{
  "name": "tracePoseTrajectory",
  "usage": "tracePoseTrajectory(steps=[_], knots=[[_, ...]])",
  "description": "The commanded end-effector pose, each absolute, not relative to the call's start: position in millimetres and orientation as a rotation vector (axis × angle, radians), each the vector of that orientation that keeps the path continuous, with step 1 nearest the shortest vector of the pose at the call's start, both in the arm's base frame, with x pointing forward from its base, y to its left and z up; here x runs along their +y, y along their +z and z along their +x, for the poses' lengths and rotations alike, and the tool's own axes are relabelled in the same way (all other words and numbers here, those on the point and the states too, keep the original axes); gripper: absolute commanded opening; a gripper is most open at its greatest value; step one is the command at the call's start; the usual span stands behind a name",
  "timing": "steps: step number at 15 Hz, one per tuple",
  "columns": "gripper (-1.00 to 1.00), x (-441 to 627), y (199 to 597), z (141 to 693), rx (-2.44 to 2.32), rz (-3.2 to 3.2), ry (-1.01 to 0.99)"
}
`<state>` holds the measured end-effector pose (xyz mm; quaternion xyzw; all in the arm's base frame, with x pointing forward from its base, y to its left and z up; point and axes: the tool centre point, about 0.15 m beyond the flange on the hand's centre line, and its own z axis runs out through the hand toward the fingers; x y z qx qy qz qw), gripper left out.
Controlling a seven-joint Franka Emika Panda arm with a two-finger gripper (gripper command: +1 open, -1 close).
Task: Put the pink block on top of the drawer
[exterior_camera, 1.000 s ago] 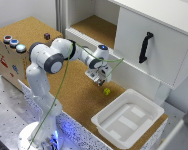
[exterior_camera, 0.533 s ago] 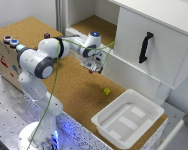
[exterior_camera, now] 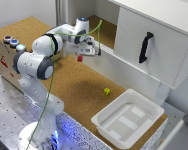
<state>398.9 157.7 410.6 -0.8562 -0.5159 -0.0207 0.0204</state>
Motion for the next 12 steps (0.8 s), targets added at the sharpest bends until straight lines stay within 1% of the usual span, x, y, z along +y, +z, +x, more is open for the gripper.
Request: tracePoseTrajectory(steps=[1, 3, 5, 7, 12], knots=[[-1.00, 206, 447, 380, -1.871, -2.374, -0.012], [-1.00, 233, 455, 360, -1.955, -2.326, -0.033], [-1.00, 260, 453, 346, -1.993, -2.291, -0.034], [-1.00, 291, 452, 341, -1.995, -2.293, -0.066], [-1.00, 351, 447, 339, -2.012, -2.333, -0.046]])
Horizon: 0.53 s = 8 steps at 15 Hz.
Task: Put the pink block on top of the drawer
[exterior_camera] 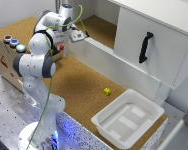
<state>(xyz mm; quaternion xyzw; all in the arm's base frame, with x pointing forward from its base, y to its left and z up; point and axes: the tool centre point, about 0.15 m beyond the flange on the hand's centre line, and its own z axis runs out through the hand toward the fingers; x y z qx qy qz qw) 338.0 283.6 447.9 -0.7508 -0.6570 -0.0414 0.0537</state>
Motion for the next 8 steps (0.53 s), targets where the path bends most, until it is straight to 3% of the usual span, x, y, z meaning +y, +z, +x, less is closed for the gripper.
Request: tracePoseTrajectory(steps=[1, 8], knots=[[-1.00, 362, 450, 336, -2.020, -2.333, -0.061], [-1.00, 411, 463, 300, -2.078, -2.240, -0.089]])
